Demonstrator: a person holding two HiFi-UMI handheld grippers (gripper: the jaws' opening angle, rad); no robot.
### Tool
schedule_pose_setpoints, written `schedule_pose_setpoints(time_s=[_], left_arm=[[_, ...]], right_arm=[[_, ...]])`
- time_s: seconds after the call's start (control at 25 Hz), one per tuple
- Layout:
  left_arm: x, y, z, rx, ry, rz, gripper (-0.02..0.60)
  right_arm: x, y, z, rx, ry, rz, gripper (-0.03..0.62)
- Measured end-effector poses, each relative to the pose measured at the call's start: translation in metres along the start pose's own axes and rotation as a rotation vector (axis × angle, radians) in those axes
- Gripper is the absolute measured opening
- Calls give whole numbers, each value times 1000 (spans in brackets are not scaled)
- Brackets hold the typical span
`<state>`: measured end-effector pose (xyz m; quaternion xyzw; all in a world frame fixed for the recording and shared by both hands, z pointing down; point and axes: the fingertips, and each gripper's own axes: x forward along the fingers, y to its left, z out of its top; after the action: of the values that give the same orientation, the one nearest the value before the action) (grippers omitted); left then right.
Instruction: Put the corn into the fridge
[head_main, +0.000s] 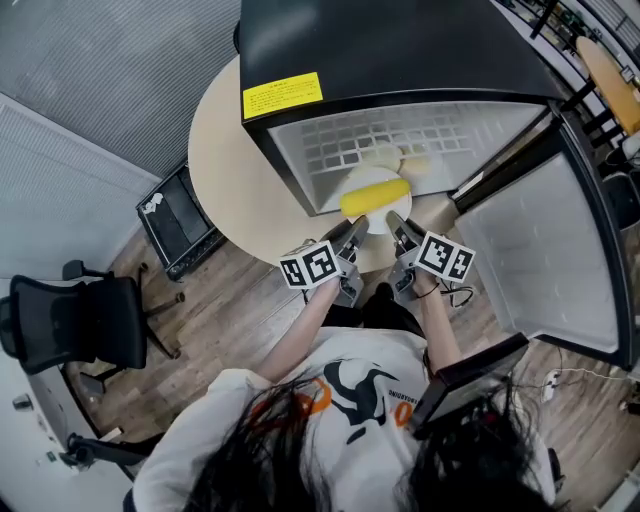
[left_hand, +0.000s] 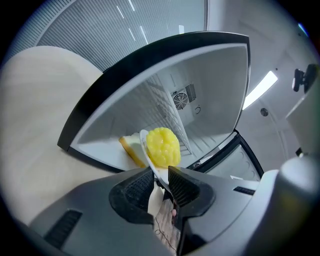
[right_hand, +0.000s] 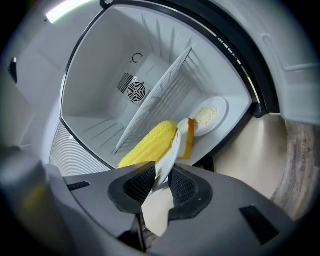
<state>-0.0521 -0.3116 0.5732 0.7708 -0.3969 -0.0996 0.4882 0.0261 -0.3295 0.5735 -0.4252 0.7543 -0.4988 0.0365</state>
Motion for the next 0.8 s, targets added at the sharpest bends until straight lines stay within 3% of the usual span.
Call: schedule_pose_setpoints(time_s=[0.36,0.8], left_arm=[[49,5,6,47,-16,59,83],[99,17,26,61,6,58,87]], right_arm=[[16,-35,35,-43,26,46,81],[47,-60,72,-80,33,31,85]])
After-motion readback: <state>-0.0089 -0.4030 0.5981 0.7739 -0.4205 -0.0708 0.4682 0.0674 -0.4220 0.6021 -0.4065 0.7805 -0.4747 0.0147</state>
